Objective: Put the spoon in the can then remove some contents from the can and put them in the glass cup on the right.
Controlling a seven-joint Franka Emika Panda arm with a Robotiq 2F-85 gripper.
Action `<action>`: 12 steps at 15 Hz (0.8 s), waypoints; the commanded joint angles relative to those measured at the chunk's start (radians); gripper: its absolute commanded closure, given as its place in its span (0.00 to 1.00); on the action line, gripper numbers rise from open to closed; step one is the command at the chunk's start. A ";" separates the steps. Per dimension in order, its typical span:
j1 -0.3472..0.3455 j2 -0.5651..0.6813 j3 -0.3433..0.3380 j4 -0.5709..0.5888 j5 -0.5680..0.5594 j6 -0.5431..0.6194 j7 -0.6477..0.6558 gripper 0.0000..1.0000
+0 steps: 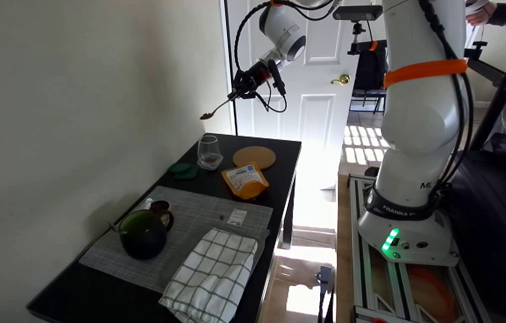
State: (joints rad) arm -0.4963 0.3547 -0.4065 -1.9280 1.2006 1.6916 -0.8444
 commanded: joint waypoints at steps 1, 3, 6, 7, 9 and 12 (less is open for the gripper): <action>-0.002 0.053 0.014 0.053 -0.002 0.032 0.070 0.98; -0.004 0.074 0.022 0.071 -0.005 0.036 0.092 0.98; -0.006 0.100 0.032 0.092 -0.005 0.044 0.123 0.98; -0.004 0.107 0.034 0.095 -0.005 0.056 0.132 0.98; -0.004 0.119 0.038 0.102 -0.008 0.074 0.148 0.98; -0.005 0.136 0.042 0.113 -0.015 0.101 0.172 0.98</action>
State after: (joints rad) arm -0.4958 0.4661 -0.3737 -1.8410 1.2007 1.7646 -0.7140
